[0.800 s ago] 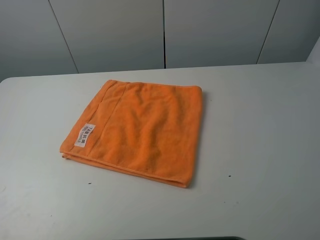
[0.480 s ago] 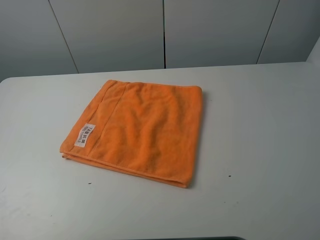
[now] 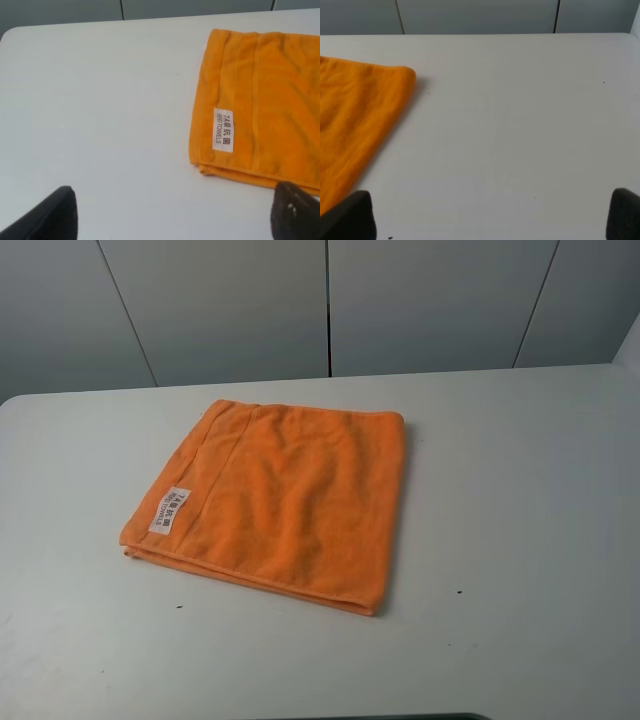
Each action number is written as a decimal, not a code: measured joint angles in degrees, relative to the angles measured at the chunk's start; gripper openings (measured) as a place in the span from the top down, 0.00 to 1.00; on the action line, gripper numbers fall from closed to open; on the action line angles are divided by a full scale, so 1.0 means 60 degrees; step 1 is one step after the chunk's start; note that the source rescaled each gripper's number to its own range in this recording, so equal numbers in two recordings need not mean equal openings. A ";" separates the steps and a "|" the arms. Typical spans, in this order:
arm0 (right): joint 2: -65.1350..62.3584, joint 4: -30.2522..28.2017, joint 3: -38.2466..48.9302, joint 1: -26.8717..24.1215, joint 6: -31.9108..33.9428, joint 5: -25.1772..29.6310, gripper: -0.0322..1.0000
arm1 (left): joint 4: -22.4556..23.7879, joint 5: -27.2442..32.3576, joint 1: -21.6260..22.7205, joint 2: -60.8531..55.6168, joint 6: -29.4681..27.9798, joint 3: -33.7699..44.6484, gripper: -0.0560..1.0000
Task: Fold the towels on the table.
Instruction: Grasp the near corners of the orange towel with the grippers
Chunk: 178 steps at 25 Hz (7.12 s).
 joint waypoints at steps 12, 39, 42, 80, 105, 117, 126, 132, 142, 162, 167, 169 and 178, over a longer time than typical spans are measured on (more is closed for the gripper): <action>0.0000 0.0000 0.0000 0.0000 0.0000 0.0000 0.00 | 0.0000 0.0000 0.0000 0.0000 0.0000 0.0000 0.00; 0.0000 -0.0010 0.0000 0.0000 -0.0057 -0.0152 0.00 | 0.0608 -0.0457 -0.0214 0.0393 0.0018 -0.0170 0.00; 0.0449 -0.0430 -0.0074 0.0000 -0.0410 -0.0132 0.00 | 0.0734 -0.1223 -0.0214 0.1429 0.0325 -0.0548 0.00; 1.6134 0.2296 -0.3515 0.6313 -0.7043 -0.2801 0.00 | 0.0859 -0.2933 -0.3581 1.6417 0.6482 -0.4153 0.00; 1.6992 0.4036 -0.3515 0.6356 -0.8969 -0.3656 0.00 | 0.3353 -0.5871 -0.3427 1.5078 0.9288 -0.1248 0.00; 1.7364 0.2765 -0.3438 0.7569 -0.8075 -0.4483 0.00 | 0.0734 -0.5922 -0.2629 1.5155 1.2424 -0.1201 0.00; 1.7730 0.1537 -0.3401 0.7988 -0.6429 -0.5002 0.00 | 0.0229 -0.6330 -0.2566 1.5749 1.3568 -0.1201 0.00; 1.8235 0.1537 -0.3366 0.7988 -0.6368 -0.5128 0.00 | 0.0591 -0.6650 -0.2566 1.6128 1.3679 -0.1201 0.00; 1.8250 0.1502 -0.3366 0.7988 -0.6292 -0.5190 0.00 | 0.0609 -0.6899 -0.2826 1.6312 1.3776 -0.1201 0.00; 1.8255 0.1337 -0.3366 0.7988 -0.6051 -0.5366 0.00 | 0.0609 -0.7691 -0.3073 1.7164 1.3736 -0.1263 0.00; 1.8255 0.1349 -0.3366 0.7988 -0.6051 -0.5366 0.00 | 0.0609 -0.7597 -0.3073 1.7168 1.3736 -0.1297 0.03; 1.8255 0.1332 -0.3366 0.7988 -0.6051 -0.5366 0.03 | 0.0609 -0.7513 -0.3073 1.7200 1.3736 -0.1297 0.16; 1.8255 0.1332 -0.3366 0.7988 -0.6051 -0.5311 0.92 | 0.0609 -0.7824 -0.3073 1.7325 1.3538 -0.1297 0.95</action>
